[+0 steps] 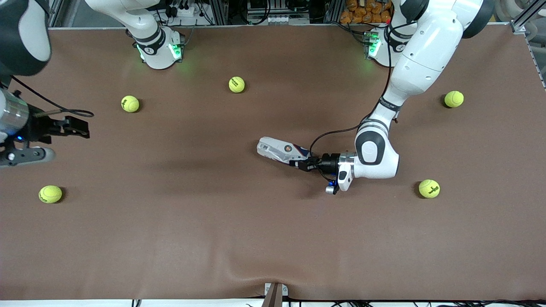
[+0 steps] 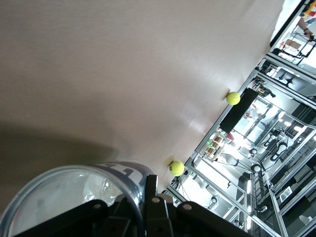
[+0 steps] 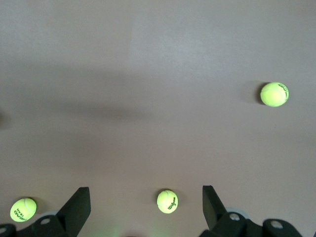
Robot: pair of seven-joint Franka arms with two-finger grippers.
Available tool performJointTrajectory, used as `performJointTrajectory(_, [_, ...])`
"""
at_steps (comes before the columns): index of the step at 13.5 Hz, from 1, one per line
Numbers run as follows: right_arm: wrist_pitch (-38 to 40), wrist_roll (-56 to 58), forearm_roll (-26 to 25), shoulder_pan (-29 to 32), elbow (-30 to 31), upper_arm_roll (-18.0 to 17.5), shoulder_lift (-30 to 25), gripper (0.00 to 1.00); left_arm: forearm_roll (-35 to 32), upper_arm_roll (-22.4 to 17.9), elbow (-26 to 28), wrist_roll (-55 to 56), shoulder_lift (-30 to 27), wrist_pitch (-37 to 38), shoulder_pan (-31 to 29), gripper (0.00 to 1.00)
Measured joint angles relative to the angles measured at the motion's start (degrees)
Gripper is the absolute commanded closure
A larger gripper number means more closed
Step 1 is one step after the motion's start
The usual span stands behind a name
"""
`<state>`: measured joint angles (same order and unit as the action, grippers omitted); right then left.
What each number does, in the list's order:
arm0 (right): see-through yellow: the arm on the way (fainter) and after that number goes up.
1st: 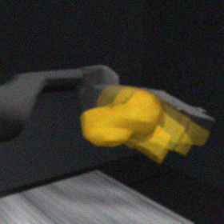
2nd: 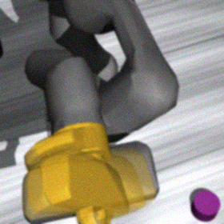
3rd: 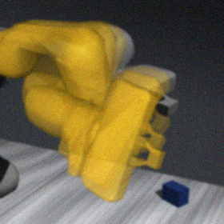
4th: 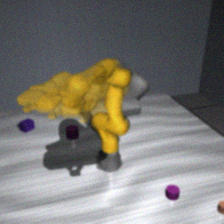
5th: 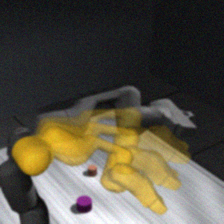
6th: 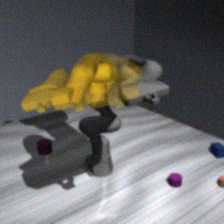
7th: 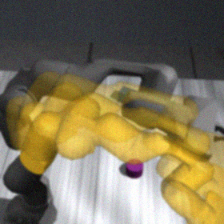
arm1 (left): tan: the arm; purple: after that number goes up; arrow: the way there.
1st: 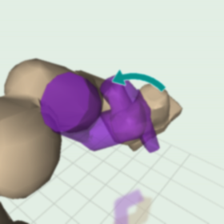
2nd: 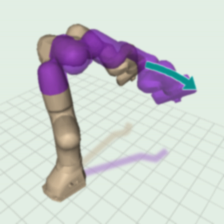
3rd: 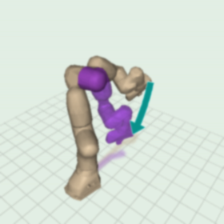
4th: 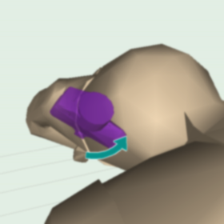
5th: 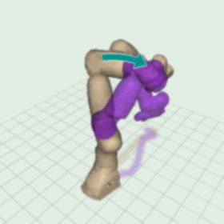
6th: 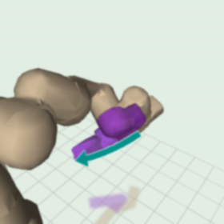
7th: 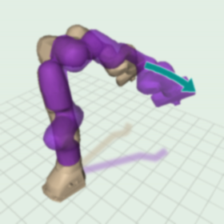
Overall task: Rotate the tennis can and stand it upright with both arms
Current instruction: 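Withdraw the right gripper to rest while the left gripper holds the can, then rotate the can upright with the left gripper and lower it onto the table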
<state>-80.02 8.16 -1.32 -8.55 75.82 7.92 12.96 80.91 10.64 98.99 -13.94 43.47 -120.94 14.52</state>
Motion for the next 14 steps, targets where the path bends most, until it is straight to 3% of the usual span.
performJointTrajectory(4, [1.6, 0.2, 0.7, 3.0, 5.2, -0.2, -8.2, 0.0, -0.7, -1.4, 0.0, 0.0, -5.9, -0.5, -1.0, 1.0])
performJointTrajectory(6, [2.9, 0.2, 2.0, 4.1, 6.9, -0.2, -11.1, 0.0, -4.2, -2.4, -0.2, 0.0, -8.5, -0.8, -1.2, 1.0])
performJointTrajectory(9, [3.0, 0.2, 2.6, 5.2, 7.7, -0.4, -13.0, 0.0, -10.5, -2.6, -2.6, 3.4, -10.2, -1.8, -1.2, 1.0])
performJointTrajectory(14, [3.0, -2.0, 2.6, 9.5, 7.8, -5.5, -13.5, 0.0, -22.4, -2.5, -10.2, 18.5, -10.3, -2.1, 0.7, 1.0])
